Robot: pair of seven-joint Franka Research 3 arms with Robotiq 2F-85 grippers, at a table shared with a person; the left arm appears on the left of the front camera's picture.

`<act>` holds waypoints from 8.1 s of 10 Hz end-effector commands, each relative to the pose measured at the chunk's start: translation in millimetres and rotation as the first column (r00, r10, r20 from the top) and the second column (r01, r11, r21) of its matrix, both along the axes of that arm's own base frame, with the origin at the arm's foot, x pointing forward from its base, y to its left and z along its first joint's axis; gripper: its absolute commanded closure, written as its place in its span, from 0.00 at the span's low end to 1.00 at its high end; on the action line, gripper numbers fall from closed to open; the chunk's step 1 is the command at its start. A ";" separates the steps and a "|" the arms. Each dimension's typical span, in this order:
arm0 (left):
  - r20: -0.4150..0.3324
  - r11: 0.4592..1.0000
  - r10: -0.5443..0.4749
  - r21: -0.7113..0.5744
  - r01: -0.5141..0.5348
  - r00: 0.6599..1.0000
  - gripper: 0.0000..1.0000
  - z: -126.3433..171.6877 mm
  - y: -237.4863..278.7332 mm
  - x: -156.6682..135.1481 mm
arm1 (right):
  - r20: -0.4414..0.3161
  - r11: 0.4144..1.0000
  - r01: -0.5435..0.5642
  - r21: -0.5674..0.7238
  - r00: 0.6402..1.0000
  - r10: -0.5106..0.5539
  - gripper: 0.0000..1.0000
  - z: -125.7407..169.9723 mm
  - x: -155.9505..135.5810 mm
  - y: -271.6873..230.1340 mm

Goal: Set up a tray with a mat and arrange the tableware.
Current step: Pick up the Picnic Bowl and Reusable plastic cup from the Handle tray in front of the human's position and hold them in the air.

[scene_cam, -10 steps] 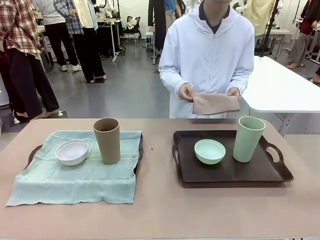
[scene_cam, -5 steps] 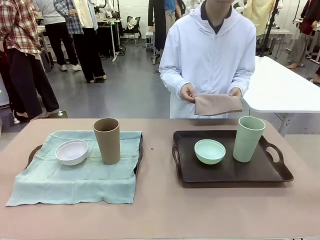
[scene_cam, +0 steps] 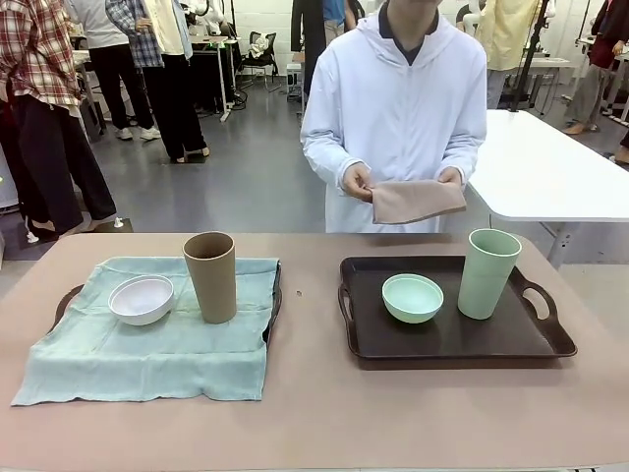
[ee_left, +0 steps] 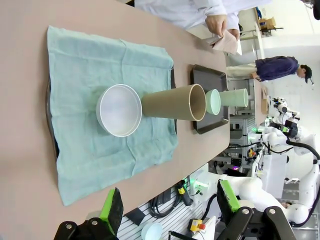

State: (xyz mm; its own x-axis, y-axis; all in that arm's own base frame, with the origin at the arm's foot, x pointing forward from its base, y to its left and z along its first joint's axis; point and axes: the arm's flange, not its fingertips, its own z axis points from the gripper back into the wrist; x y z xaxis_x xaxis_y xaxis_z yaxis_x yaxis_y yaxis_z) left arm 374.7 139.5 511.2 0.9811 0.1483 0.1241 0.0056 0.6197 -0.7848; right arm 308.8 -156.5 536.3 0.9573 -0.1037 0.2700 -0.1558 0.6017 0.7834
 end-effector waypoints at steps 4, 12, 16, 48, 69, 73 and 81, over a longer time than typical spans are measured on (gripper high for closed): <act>0.005 1.000 0.017 -0.001 -0.017 1.000 0.00 1.6 0.0 2.4 | 0.003 1.000 -0.007 0.001 1.000 0.007 0.00 0.9 -1.3 -0.7; 0.066 1.000 -0.020 0.021 0.019 0.998 0.00 17.2 -15.1 4.3 | 0.057 0.998 -0.038 -0.058 0.998 0.041 0.00 2.1 10.8 -3.9; 0.182 0.931 -0.172 0.351 0.099 0.968 0.00 70.2 -149.4 33.8 | 0.247 0.879 -0.342 -0.334 0.868 0.431 0.00 -12.0 77.9 6.6; -0.005 0.723 -0.306 0.650 0.235 0.952 0.00 -55.7 -627.4 111.9 | 0.514 0.543 -0.589 -0.598 0.238 0.824 0.00 -150.8 181.9 9.7; -0.123 0.715 -0.169 0.668 0.207 0.978 0.00 -129.5 -693.8 115.2 | 0.574 0.610 -0.614 -0.500 0.292 0.765 0.00 -216.5 178.2 92.3; -0.119 0.689 -0.112 0.706 0.164 0.987 0.00 -151.0 -703.2 128.5 | 0.593 0.571 -0.671 -0.473 0.237 0.769 0.00 -227.7 177.1 113.8; -0.134 0.669 -0.080 0.728 0.153 0.988 0.00 -172.7 -704.1 138.8 | 0.623 0.583 -0.676 -0.450 0.230 0.747 0.00 -236.0 182.0 151.3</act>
